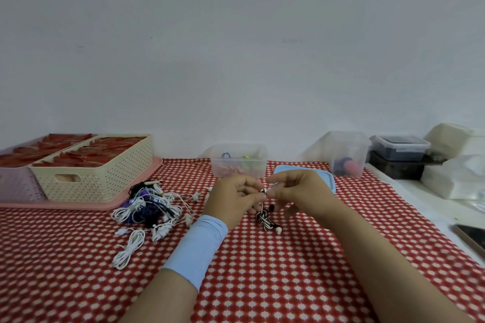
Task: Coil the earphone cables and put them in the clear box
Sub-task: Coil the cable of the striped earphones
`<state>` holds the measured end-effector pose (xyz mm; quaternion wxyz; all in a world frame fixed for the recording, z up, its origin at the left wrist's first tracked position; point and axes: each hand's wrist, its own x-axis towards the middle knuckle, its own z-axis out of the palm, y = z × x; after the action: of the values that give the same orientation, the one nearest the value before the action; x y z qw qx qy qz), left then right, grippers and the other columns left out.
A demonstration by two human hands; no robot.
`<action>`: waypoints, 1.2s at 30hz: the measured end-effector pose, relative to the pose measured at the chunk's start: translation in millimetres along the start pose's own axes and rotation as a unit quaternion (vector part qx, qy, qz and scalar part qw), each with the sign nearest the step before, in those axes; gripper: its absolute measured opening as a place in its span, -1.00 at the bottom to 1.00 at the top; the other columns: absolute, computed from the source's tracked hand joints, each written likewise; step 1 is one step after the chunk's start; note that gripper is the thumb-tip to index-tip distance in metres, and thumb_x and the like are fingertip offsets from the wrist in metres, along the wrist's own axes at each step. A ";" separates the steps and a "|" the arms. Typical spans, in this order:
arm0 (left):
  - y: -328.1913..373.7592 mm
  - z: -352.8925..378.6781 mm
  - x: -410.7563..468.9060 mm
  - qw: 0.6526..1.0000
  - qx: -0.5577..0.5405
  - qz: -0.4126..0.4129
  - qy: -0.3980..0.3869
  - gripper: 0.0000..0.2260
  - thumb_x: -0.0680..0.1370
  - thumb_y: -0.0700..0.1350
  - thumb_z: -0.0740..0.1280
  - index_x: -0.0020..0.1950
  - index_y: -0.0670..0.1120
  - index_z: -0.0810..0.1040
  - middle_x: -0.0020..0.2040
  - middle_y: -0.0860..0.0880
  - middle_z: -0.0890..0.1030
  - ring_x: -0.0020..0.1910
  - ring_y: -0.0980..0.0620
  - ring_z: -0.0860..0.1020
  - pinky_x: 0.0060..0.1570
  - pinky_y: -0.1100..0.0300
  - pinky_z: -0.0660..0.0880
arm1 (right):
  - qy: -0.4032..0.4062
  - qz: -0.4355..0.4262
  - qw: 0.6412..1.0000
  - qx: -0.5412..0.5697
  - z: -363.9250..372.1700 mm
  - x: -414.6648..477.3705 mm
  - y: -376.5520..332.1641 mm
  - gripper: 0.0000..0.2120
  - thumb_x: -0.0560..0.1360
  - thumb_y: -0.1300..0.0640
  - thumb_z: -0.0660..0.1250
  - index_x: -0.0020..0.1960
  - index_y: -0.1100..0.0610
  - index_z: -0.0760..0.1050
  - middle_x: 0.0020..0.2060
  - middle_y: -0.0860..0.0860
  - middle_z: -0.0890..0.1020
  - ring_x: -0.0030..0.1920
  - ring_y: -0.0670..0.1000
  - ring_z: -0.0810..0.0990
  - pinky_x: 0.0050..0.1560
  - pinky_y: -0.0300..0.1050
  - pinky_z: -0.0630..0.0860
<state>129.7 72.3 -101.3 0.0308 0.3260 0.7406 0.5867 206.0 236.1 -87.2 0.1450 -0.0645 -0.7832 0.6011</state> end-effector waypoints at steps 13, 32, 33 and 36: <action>2.9 -2.1 -0.9 0.990 -0.129 -0.047 -0.009 -0.88 0.49 -0.33 0.42 -0.08 -0.13 0.68 -0.23 -0.12 0.71 -0.30 -0.02 0.67 -0.30 0.22 0.60 | -0.038 0.004 0.997 0.060 -4.3 -5.2 -6.0 -0.90 0.52 0.17 0.44 -0.05 0.17 0.73 -0.18 0.05 0.73 -0.35 -0.01 0.57 -0.36 -0.09 0.54; 2.3 -2.5 -1.2 0.990 -0.131 -0.058 -0.017 -0.92 0.49 -0.32 0.43 -0.07 -0.19 0.69 -0.23 -0.19 0.70 -0.29 -0.07 0.66 -0.28 0.18 0.61 | -0.038 -0.015 0.999 0.021 -2.8 -7.9 -11.1 -0.88 0.53 0.23 0.43 0.02 0.20 0.72 -0.16 0.14 0.73 -0.34 0.03 0.58 -0.43 -0.12 0.57; 2.6 -2.4 -1.3 0.989 -0.136 -0.058 -0.019 -0.92 0.49 -0.33 0.43 -0.05 -0.20 0.68 -0.22 -0.19 0.70 -0.29 -0.06 0.66 -0.28 0.19 0.60 | -0.043 -0.009 0.999 0.031 -3.6 -7.7 -10.6 -0.88 0.53 0.23 0.43 0.02 0.19 0.73 -0.15 0.13 0.73 -0.33 0.03 0.57 -0.42 -0.11 0.57; 4.1 -3.0 -2.2 0.987 -0.151 -0.059 -0.025 -0.91 0.49 -0.34 0.42 -0.03 -0.23 0.68 -0.21 -0.19 0.70 -0.30 -0.03 0.66 -0.29 0.22 0.59 | -0.068 0.023 0.995 0.068 -5.4 -7.0 -9.6 -0.88 0.53 0.20 0.42 -0.01 0.15 0.74 -0.16 0.09 0.72 -0.32 0.02 0.56 -0.37 -0.09 0.55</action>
<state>132.0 69.0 -97.5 0.1323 0.2877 0.6607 0.6806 215.0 236.6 -77.8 0.0818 -0.0312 -0.7467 0.6594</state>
